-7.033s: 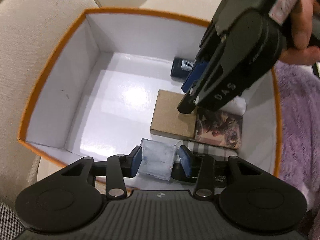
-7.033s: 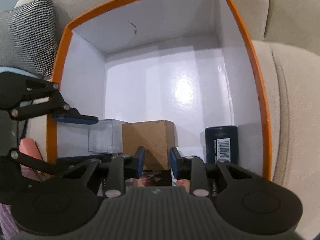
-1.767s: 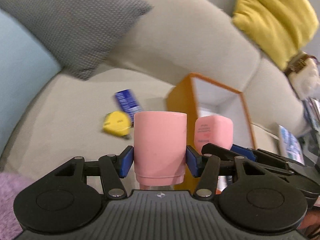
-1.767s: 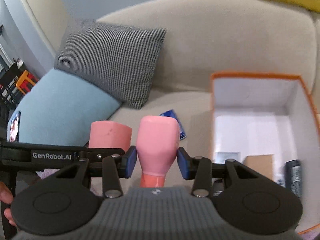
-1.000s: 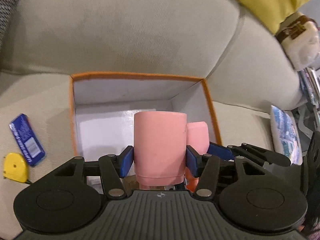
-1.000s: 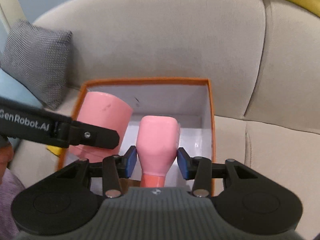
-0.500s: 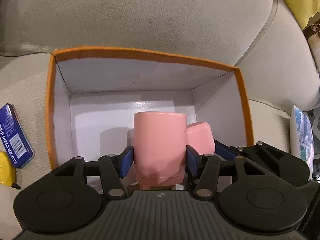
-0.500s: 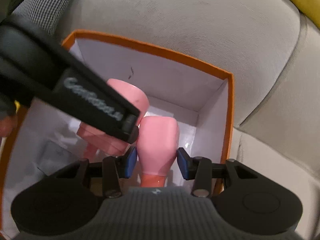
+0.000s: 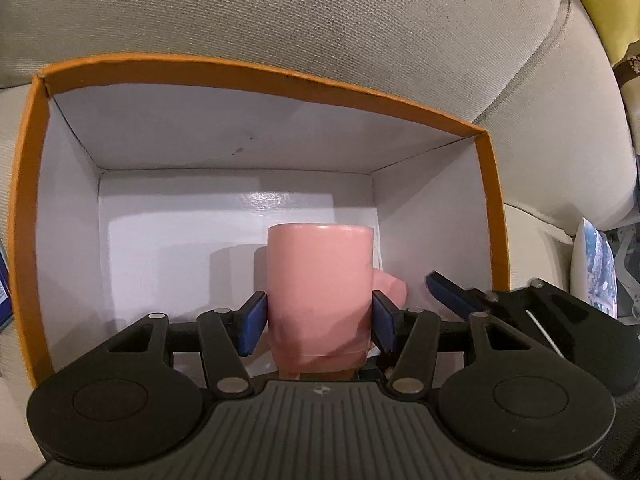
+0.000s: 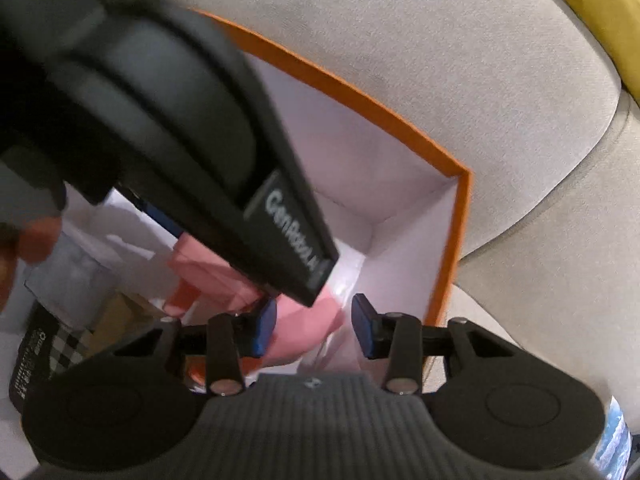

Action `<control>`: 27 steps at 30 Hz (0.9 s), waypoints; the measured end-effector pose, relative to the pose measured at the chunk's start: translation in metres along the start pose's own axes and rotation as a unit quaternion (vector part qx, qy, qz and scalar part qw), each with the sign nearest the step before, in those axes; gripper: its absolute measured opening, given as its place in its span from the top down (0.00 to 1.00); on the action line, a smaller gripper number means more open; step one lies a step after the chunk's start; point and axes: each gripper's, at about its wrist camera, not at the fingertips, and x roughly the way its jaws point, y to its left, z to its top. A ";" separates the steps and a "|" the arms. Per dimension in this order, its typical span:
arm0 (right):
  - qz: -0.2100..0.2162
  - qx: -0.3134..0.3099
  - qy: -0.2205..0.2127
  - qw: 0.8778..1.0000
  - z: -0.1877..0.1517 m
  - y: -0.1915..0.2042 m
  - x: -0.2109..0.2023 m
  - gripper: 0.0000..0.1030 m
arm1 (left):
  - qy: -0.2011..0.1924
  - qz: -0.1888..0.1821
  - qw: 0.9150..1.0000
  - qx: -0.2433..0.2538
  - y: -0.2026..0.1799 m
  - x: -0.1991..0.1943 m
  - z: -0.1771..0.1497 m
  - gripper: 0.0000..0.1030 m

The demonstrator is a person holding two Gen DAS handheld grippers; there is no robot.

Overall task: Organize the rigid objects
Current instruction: 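Carry the pink cup with the left gripper while the right carries the pink bottle to the box, then lower the pink cup and pink bottle into the box and open both grippers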

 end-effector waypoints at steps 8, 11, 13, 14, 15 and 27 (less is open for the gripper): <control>0.003 0.027 -0.041 0.999 -0.024 -0.006 -0.031 0.55 | 0.001 0.038 0.999 0.019 0.005 0.003 0.000 0.39; 0.007 0.033 -0.048 0.998 -0.034 -0.002 -0.036 0.55 | 0.009 0.043 0.998 0.035 0.001 0.007 0.000 0.39; 0.008 0.034 -0.054 0.998 -0.038 -0.001 -0.037 0.55 | 0.011 0.049 0.998 0.048 -0.003 0.010 -0.002 0.39; 0.008 0.034 -0.056 0.998 -0.038 0.000 -0.037 0.55 | 0.010 0.051 0.997 0.055 -0.006 0.012 -0.002 0.39; 0.009 0.033 -0.056 0.998 -0.032 -0.003 -0.033 0.55 | 0.010 0.050 0.997 0.062 -0.008 0.013 -0.003 0.39; 0.012 0.038 -0.060 0.997 -0.049 -0.015 -0.048 0.55 | 0.022 0.024 0.994 0.104 -0.006 0.000 -0.007 0.21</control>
